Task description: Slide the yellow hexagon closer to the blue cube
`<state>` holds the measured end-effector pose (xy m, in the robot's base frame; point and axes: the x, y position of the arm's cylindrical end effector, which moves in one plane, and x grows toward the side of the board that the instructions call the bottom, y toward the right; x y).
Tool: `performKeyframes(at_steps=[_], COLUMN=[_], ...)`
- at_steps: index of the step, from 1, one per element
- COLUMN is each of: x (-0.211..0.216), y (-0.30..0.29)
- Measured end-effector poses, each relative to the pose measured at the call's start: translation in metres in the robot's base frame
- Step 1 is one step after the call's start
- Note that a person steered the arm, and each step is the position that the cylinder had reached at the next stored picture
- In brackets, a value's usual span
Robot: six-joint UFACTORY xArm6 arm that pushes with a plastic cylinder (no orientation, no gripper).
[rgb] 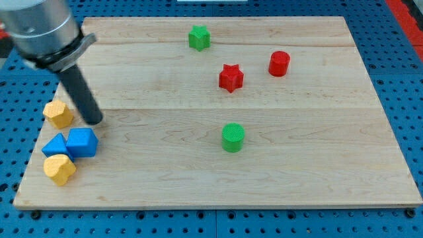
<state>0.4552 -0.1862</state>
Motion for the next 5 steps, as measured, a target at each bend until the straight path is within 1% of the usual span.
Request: performKeyframes(at_steps=[1, 2, 3, 4, 5], x=[-0.069, -0.075, -0.034, -0.002, 0.003], y=[-0.046, -0.102, -0.109, -0.100, -0.034])
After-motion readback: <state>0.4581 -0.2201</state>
